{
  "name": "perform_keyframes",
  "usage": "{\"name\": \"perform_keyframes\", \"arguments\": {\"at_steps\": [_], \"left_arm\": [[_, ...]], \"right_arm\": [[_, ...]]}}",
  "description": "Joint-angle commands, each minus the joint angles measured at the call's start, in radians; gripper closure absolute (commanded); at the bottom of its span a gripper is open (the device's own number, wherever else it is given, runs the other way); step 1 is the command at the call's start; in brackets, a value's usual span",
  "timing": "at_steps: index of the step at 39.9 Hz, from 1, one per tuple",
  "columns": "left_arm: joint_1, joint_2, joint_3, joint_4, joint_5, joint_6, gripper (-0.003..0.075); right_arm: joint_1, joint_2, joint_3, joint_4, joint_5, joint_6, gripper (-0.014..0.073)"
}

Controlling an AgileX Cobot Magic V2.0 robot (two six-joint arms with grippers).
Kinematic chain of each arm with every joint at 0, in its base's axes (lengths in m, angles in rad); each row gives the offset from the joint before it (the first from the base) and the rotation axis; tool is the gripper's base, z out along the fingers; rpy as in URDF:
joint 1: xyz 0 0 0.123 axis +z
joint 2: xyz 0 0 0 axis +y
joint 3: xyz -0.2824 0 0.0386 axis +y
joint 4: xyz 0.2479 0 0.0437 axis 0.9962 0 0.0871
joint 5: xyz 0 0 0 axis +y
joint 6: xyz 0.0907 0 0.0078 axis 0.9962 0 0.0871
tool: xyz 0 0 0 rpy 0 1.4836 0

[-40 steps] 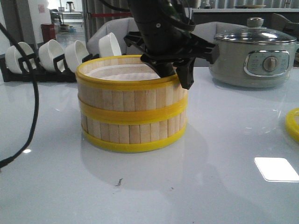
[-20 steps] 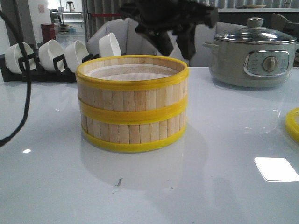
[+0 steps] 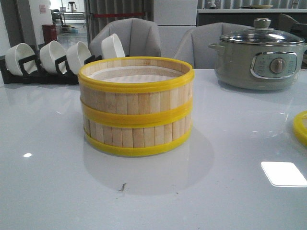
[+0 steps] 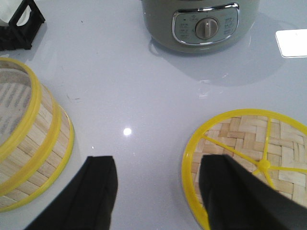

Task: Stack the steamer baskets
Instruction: 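Raise the left gripper away from the stacked baskets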

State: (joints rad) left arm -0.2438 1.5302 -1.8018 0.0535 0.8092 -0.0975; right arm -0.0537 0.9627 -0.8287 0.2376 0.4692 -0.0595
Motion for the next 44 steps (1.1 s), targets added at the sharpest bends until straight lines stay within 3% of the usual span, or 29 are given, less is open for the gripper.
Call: {"name": "perform_keyframes", "arguments": {"at_steps": [1,6,29,36,44], "left_arm": [[0.103,-0.142,0.021,-0.009,-0.060,-0.001,0.0627],[0.162,-0.281,0.176,-0.010,-0.103,-0.001,0.0627],[0.117,-0.841,1.117,-0.090,-0.402,-0.001,0.0627],[0.113,-0.901,1.246,-0.115,-0.441,-0.001,0.0627],[0.113,-0.904,1.272,-0.099,-0.441,-0.001,0.0627]], "right_arm": [[-0.006,-0.009,-0.038,0.013,-0.069,-0.006,0.0100],[-0.006,-0.009,-0.038,0.013,-0.064,-0.006,0.0100],[-0.006,-0.009,-0.038,0.016,-0.019,-0.006,0.0100],[-0.006,-0.009,-0.038,0.016,-0.016,-0.006,0.0100],[-0.006,-0.009,-0.038,0.016,-0.016,-0.006,0.0100]]}}
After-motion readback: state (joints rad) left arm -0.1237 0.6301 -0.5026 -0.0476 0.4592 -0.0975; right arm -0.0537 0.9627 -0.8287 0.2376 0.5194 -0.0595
